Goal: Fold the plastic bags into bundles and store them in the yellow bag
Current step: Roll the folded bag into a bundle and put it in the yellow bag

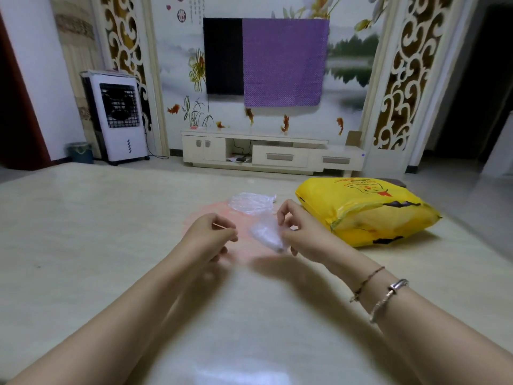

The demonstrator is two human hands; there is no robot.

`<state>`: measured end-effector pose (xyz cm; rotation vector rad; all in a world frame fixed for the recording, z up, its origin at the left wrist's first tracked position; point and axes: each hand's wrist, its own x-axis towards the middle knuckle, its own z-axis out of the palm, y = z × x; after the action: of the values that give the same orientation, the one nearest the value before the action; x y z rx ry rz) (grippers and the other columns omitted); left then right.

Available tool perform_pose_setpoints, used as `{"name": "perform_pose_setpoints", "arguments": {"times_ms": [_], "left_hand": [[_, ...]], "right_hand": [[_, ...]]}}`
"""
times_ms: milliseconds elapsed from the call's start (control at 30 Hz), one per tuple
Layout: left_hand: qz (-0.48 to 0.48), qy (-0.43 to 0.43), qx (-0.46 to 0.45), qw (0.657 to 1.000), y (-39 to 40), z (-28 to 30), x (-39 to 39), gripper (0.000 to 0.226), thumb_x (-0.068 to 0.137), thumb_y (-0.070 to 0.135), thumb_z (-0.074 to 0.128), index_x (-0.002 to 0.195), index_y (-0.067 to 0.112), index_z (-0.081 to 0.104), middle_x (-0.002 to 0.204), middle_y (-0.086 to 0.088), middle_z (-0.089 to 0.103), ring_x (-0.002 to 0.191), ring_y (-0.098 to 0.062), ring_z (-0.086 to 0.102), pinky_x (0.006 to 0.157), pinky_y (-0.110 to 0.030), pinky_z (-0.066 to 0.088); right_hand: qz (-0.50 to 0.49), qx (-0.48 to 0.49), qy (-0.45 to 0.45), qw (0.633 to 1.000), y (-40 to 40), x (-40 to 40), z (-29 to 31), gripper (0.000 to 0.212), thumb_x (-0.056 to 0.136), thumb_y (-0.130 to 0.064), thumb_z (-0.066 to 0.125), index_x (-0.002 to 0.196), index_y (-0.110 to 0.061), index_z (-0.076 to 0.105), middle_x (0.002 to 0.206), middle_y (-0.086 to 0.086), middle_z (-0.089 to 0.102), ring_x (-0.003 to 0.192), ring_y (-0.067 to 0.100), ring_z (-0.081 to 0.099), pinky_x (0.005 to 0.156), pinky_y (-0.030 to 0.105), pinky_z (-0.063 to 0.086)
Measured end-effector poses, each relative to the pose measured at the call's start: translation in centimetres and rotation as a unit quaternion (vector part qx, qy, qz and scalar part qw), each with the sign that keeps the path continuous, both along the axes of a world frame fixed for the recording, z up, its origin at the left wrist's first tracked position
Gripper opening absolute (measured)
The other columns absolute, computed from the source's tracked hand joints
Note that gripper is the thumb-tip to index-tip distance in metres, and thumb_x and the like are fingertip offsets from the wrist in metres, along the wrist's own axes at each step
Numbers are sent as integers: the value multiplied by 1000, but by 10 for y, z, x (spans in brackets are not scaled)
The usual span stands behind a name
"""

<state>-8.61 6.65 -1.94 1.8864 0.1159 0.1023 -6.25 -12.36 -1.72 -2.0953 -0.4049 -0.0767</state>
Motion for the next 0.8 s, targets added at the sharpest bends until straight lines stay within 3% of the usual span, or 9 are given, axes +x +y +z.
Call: {"name": "perform_pose_setpoints", "arguments": {"times_ms": [167,300,400,467,600,700,800], "left_hand": [[-70,-41,72,994,-60,7,3,15,85,23,67,92,13,59,84,-2,66,57,-10,52,48,-17,38],[-94,-87,138,982,-121,0,20,34,78,44,74,88,16,58,74,5,62,61,-7,55,58,-25,44],[-88,-129,166,974,-149,-11,34,30,80,46,71,79,21,54,75,6,61,73,-13,61,72,-35,52],[-73,-168,156,971,-159,-18,42,27,80,45,62,77,20,54,77,3,63,78,-20,61,76,-44,51],[-66,-232,152,958,-163,-33,56,27,76,43,45,80,18,57,75,3,65,80,-24,62,75,-44,51],[-72,-257,142,953,-161,-39,60,31,74,45,43,80,19,59,76,6,65,84,-25,62,76,-44,50],[-85,-263,153,949,-160,-40,60,19,74,44,45,75,27,54,76,10,63,87,-24,60,75,-43,49]], "right_hand": [[-50,-2,15,999,-71,-18,19,34,80,13,39,68,-12,59,69,1,50,59,16,48,56,27,47],[-141,14,-11,990,-134,-17,6,33,81,11,42,71,-11,65,77,13,54,60,23,55,64,39,54],[-172,17,-56,983,-151,-1,-3,34,83,7,46,82,-18,70,89,10,66,73,32,60,76,49,54],[-139,29,-62,988,-148,10,-4,34,87,7,47,91,-18,70,100,4,68,88,27,62,82,41,53],[-80,-12,-40,996,-130,37,-15,26,91,0,50,107,-13,66,110,3,67,102,12,60,88,24,48],[-86,-51,20,995,-116,55,-23,27,94,-7,48,115,-10,64,114,10,66,104,20,59,85,26,46],[-122,-154,112,974,-100,66,-20,36,101,-6,35,135,1,47,138,19,50,125,31,49,100,31,34]]}}
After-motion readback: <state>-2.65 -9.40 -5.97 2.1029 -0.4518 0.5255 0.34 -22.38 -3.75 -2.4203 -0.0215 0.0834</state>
